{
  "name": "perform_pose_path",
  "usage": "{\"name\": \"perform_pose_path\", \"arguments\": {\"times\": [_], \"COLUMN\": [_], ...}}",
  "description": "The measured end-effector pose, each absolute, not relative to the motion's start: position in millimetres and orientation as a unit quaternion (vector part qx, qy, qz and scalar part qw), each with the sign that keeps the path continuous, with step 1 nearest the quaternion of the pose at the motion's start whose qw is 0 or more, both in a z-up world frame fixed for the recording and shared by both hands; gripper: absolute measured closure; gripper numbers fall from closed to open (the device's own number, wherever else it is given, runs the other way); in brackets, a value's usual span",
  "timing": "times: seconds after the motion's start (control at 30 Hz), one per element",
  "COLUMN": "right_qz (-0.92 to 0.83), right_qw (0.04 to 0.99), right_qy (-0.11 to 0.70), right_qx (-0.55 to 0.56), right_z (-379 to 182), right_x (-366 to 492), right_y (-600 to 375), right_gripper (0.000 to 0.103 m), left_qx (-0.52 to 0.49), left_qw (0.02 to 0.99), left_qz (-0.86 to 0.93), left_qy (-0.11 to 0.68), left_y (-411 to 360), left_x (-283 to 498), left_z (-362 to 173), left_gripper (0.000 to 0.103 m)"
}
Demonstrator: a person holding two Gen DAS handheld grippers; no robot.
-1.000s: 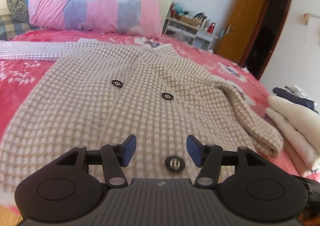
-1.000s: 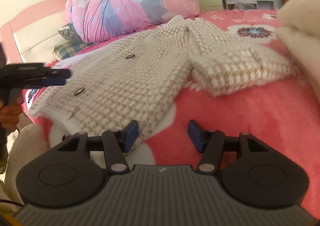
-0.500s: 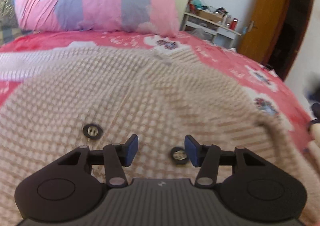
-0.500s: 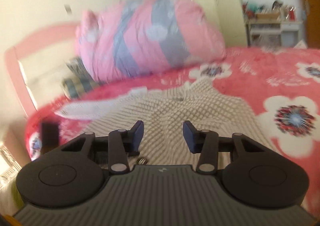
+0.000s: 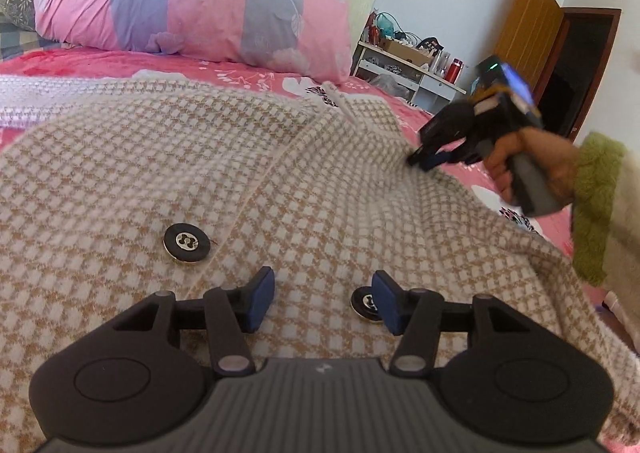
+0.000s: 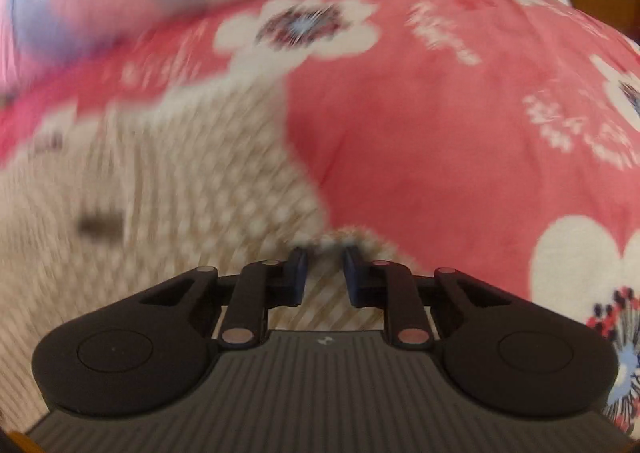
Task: Fold clothes
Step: 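Open the left gripper and press the cardigan flat beside the buttons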
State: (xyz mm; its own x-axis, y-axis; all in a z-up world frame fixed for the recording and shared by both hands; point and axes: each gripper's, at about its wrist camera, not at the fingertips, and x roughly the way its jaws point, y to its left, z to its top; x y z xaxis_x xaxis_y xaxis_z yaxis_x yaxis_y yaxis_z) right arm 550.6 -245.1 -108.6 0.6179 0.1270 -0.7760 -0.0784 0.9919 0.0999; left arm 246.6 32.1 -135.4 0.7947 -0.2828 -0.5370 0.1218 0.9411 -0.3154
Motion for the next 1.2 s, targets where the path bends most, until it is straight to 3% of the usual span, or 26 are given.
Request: {"name": "perform_pose_path", "arguments": {"times": [0.2,0.37,0.4,0.43,0.47,0.53,0.73,0.93,1.1,1.2], "right_qz": [0.133,0.104,0.070,0.036,0.023,0.005,0.108,0.218,0.229,0.249], "right_qw": [0.893,0.865,0.864,0.861,0.873,0.898,0.915,0.892,0.882,0.841], "right_qy": [0.428,0.481,0.486,0.490,0.475,0.438,0.389,0.396,0.413,0.477], "right_qx": [0.044,-0.094,-0.111,-0.129,-0.106,-0.029,0.010,-0.028,0.007,0.060], "right_z": [-64.0,-100.8,-114.2,-127.6,-125.9,-108.4,-57.5,-59.5,-69.0,-84.8], "right_x": [506.9,491.6,497.2,502.8,504.3,499.8,483.2,514.9,566.2,590.1], "right_y": [-275.0,-273.8,-280.3,-286.8,-296.6,-314.2,-277.8,-165.7,-124.1,-111.9], "right_gripper": [0.082,0.082,0.078,0.067,0.061,0.062,0.062,0.062,0.063,0.062], "left_qx": [-0.136,-0.141,-0.142,-0.143,-0.144,-0.145,-0.143,-0.148,-0.153,-0.154], "left_qw": [0.937,0.935,0.935,0.934,0.934,0.934,0.935,0.934,0.932,0.932], "left_qz": [-0.107,-0.114,-0.115,-0.116,-0.116,-0.116,-0.112,-0.114,-0.117,-0.118], "left_qy": [0.305,0.305,0.305,0.305,0.305,0.305,0.306,0.305,0.305,0.305], "left_y": [29.8,31.1,31.6,32.1,32.6,32.6,30.5,33.1,36.2,36.2], "left_x": [246.7,249.2,249.9,250.6,251.3,251.8,250.8,249.9,247.5,247.3], "left_z": [-133.7,-133.9,-134.1,-134.4,-134.7,-134.9,-133.4,-132.9,-133.1,-132.8], "left_gripper": [0.047,0.044,0.043,0.043,0.043,0.043,0.043,0.043,0.043,0.043]}}
